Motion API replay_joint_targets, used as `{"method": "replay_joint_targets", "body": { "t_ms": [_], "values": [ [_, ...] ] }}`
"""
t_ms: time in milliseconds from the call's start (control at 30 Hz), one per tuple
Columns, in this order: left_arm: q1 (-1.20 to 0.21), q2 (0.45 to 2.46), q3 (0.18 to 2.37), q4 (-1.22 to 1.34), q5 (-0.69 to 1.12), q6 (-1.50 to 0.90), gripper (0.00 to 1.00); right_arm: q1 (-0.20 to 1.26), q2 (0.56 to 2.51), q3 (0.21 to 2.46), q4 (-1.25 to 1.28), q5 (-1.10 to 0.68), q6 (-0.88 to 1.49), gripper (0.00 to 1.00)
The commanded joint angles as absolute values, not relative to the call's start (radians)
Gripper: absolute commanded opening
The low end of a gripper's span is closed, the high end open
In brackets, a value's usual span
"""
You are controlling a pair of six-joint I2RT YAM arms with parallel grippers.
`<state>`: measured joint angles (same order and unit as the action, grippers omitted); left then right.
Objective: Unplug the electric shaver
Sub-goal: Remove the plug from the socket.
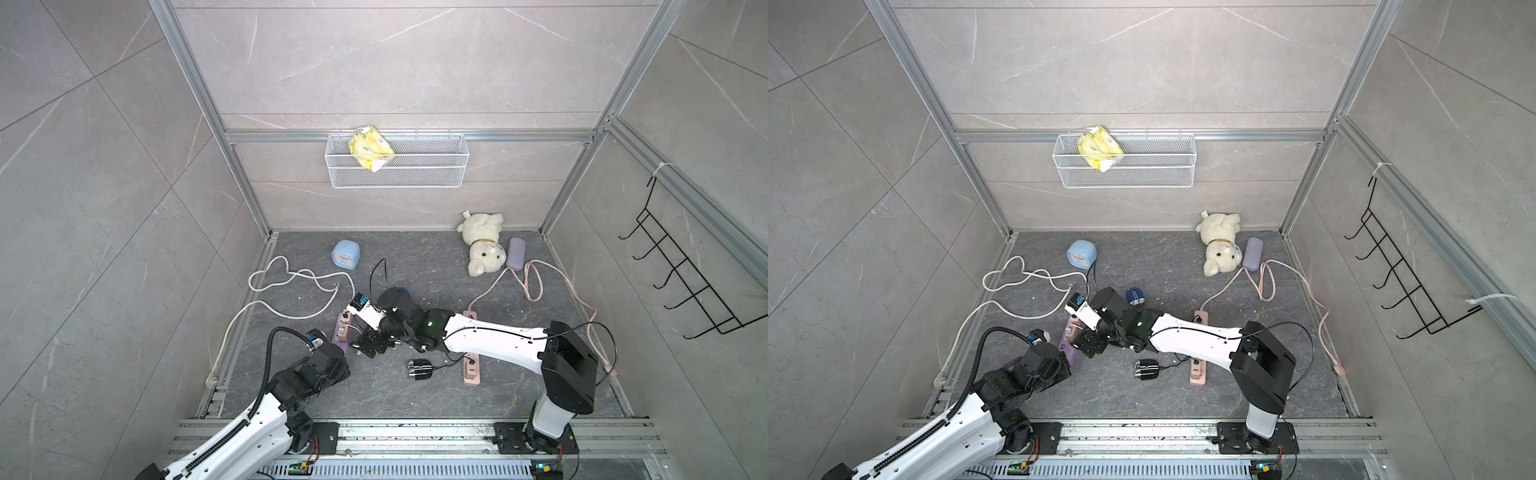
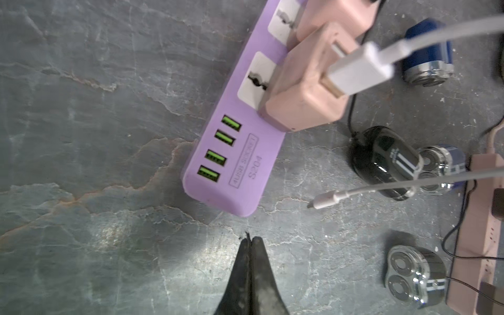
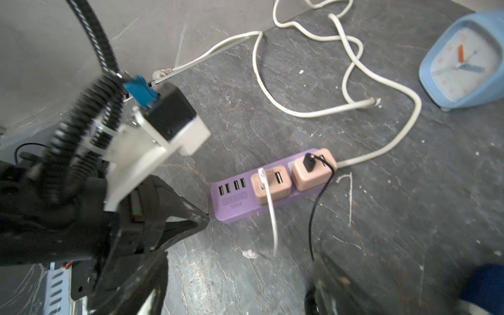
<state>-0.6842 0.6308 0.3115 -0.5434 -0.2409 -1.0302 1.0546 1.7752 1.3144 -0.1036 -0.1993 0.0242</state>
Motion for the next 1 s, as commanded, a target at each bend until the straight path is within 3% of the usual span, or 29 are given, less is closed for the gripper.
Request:
{"method": "replay_joint_targets", "body": {
  "t_ms": [0,400,667,967],
  "values": [
    [-0.633,0.608,0.288,-0.449,-0.224,-1.052,0.00,1.068,1.812,1.369,-0.109,-0.208,-0.020,0.84],
    [-0.455,0.575,0.271,-0.361,-0.077,-0.955,0.00,1.069,1.918,1.468,-0.134,-0.196,-0.017,0.84],
    [-0.313,0.693,0.169,-0.143,0.111,-0.976,0.00,1.069,1.938,1.484,-0.121,-0.245,-0.016,0.84],
    [-0.272,0.757,0.181,-0.150,0.145,-0.948,0.00,1.062,1.967,1.542,-0.143,-0.209,-0.045,0.84]
  ]
}}
